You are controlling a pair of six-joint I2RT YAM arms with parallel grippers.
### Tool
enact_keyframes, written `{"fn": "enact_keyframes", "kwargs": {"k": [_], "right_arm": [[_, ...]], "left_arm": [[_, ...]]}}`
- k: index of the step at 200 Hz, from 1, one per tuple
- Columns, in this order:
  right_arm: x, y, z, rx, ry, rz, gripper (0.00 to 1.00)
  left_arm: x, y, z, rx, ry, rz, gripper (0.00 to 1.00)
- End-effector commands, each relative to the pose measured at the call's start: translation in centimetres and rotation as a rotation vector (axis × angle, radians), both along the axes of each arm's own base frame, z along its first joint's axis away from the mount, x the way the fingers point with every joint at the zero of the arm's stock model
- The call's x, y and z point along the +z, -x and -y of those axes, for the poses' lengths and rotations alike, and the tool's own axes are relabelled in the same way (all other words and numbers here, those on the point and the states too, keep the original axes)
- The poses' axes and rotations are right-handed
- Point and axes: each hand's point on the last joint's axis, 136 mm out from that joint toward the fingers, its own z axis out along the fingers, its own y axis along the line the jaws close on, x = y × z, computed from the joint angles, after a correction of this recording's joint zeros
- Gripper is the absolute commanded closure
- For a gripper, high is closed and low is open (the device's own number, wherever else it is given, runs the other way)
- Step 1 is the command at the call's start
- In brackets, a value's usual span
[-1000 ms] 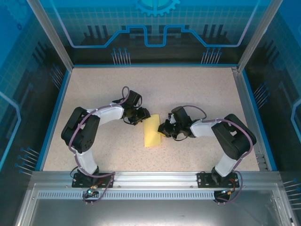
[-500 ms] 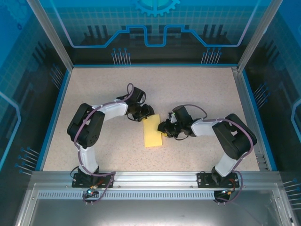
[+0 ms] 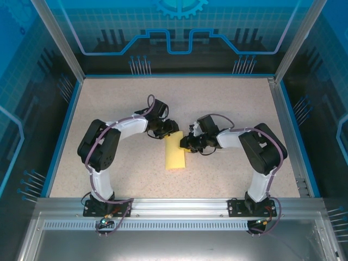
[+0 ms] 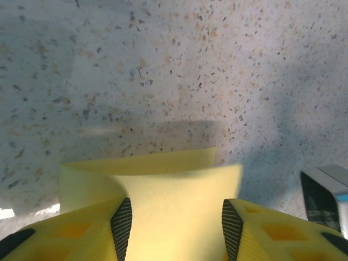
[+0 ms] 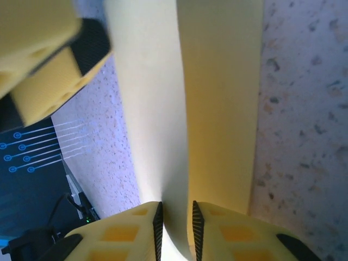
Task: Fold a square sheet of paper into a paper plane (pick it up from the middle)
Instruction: Rotate the paper at the center of the table, then third fold the triangle at the center of the table.
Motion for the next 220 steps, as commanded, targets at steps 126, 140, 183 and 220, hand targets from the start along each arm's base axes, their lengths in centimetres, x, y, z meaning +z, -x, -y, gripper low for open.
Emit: {"fn": "enact_keyframes", "kwargs": {"k": [126,140,183,220], "right_arm": [[1.7,-1.0,0.5,-0.057,-0.068,-0.018,0.77],[2.0,-1.1,0.3,-0.047,-0.075,-0.02,0.77],[2.6,-1.1,0.0,-0.031,-0.089,-0.036,0.78],[3.7,-1.4,-0.2,-0.033,-0.089,-0.038,0.82]], "left_arm": [[3.3,8.4,-0.4,-0.291,-0.249,0.259,0.47],[3.3,10.0,-0.1,-0.365,-0.311,0.31,0.45],[3.0,14.0,1.4,-0.563,-0.492,0.425,0.4],[2.7,15.4,1.6,-0.616,-0.558,0.469,0.34]]}}
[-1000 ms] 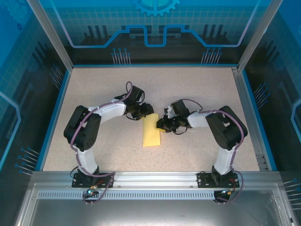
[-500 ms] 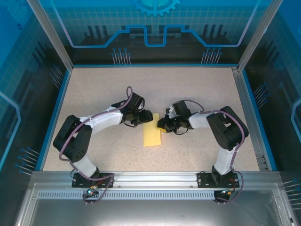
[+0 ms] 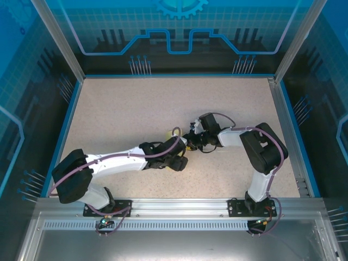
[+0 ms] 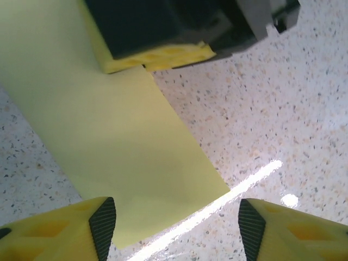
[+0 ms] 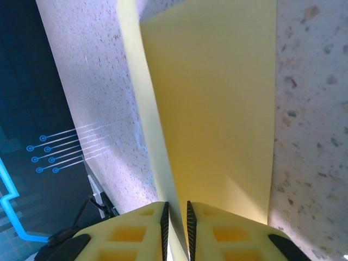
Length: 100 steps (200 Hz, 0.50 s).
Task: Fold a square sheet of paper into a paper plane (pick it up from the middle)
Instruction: Third fold the triangle at the center of the table.
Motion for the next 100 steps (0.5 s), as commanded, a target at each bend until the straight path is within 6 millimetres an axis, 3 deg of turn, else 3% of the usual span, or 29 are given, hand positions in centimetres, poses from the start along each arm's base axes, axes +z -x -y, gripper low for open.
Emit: {"fn": "enact_keyframes", "kwargs": {"k": [1,60,100], "right_arm": [[2.2,-0.8,0.0,-0.004,-0.026,-0.001,0.82],[1.9,-0.6,0.1,-0.013,-0.021,-0.04,0.84],[2.0,-0.6,0.0,-0.016,-0.032,-0.049,0.85]], "left_arm": [[-0.5,0.1,-2.0,-0.014,-0.115,0.071,0.33],[-2.4,1.4,-0.2,-0.12,-0.271,0.12,0.28],[-3.1,0.9,0.5,-0.116,-0.313,0.143,0.26]]}}
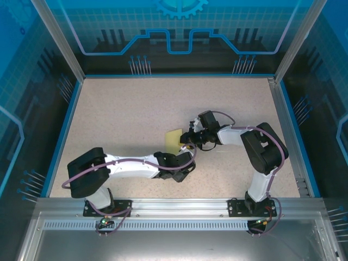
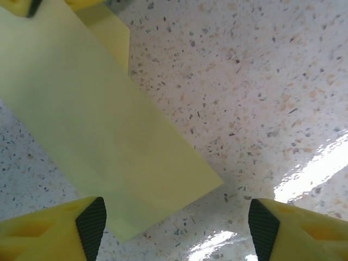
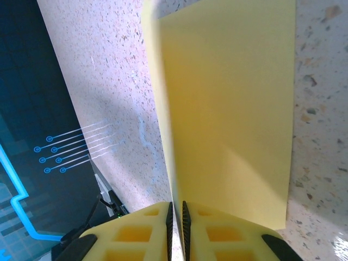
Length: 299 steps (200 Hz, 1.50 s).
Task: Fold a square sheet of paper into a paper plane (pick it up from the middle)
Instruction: Third fold the triangle at the center of the table.
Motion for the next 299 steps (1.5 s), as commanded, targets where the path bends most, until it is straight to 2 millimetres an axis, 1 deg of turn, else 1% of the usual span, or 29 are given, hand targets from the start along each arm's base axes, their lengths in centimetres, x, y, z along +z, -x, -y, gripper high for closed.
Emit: {"fn": "enact_keyframes", "kwargs": {"k": [1,46,68,88,116,172,195,210,225,238,260,280,299], "right_arm": [[1.1,-0.3,0.3,-0.011,-0.028,-0.014,0.85],[0.8,-0.2,0.3,-0.013,-0.026,-0.025,0.84],[0.5,-0.2,0.3,-0.01,-0.02,-0.033,0.84],[0.1,-0.2,0.5,-0.012,-0.005,-0.038,0.84],[-0.4,-0.1,0.8,-0.013,0.012,-0.044,0.83],[-0.7,0.0,1.2,-0.006,0.033,-0.045,0.83],[-0.7,0.1,1.2,0.002,0.043,-0.039,0.81],[-0.6,-0.1,1.8,-0.005,0.075,-0.028,0.78],[-0.3,-0.3,2.7,-0.014,0.109,-0.001,0.72],[0.3,-0.6,3.4,-0.019,0.13,0.027,0.69],[1.3,-1.3,4.2,-0.015,0.176,0.083,0.68],[2.4,-1.8,3.5,0.012,0.153,0.119,0.72],[2.9,-2.0,2.4,0.04,0.129,0.14,0.76]], "left_arm": [[0.8,-1.2,0.4,0.005,-0.04,0.066,0.26],[0.6,-2.1,0.8,0.028,-0.068,0.102,0.27],[1.2,-2.4,1.0,0.039,-0.051,0.116,0.32],[1.6,-2.5,1.0,0.042,-0.04,0.125,0.39],[2.1,-2.5,0.7,0.053,-0.034,0.139,0.57],[2.5,-2.8,0.3,0.076,-0.022,0.135,0.84],[2.4,-3.0,-0.1,0.091,-0.004,0.116,0.9],[2.5,-3.0,-0.2,0.096,0.022,0.098,0.96],[2.4,-2.9,-0.3,0.099,0.067,0.056,0.98],[2.4,-2.8,-0.4,0.103,0.113,0.018,0.99],[2.2,-2.6,-0.7,0.114,0.194,-0.054,0.99],[1.8,-2.6,-1.1,0.123,0.238,-0.103,0.98],[1.4,-2.6,-1.2,0.126,0.271,-0.155,0.97]]}}
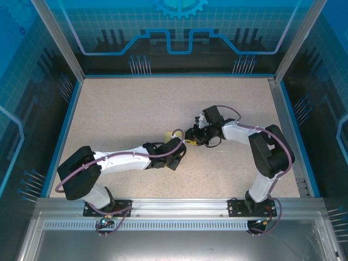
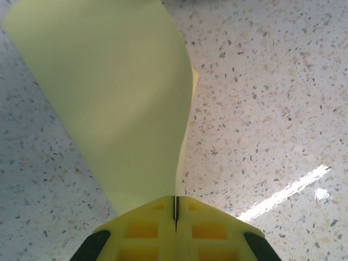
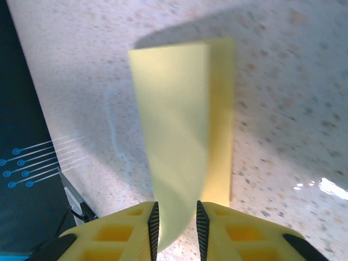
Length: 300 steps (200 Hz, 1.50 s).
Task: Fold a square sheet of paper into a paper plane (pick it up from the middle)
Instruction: Third fold the triangle at the center of the table.
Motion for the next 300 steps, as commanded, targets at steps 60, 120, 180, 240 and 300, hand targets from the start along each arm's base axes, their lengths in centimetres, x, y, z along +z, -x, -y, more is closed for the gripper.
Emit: {"fn": "enact_keyframes", "kwargs": {"k": [60,120,180,240,300], "right_arm": [[0.3,-1.0,-4.3,0.16,-0.006,0.025,0.85],[-4.0,-0.8,-4.2,0.245,0.191,-0.019,0.88],[-6.4,-0.2,-3.2,0.342,0.341,-0.015,0.89],[-6.5,-0.3,-3.2,0.368,0.365,0.005,0.89],[-6.9,-0.2,-2.9,0.379,0.378,-0.002,0.89]], "left_arm": [[-0.3,0.4,0.3,-0.014,0.175,-0.154,0.96],[-0.8,0.1,-0.6,0.001,0.192,-0.193,0.95],[-0.9,-0.8,-1.4,0.018,0.229,-0.239,0.93],[-1.5,-2.2,-2.4,0.037,0.233,-0.279,0.92],[-1.6,-3.3,-2.9,0.046,0.248,-0.284,0.9]]}}
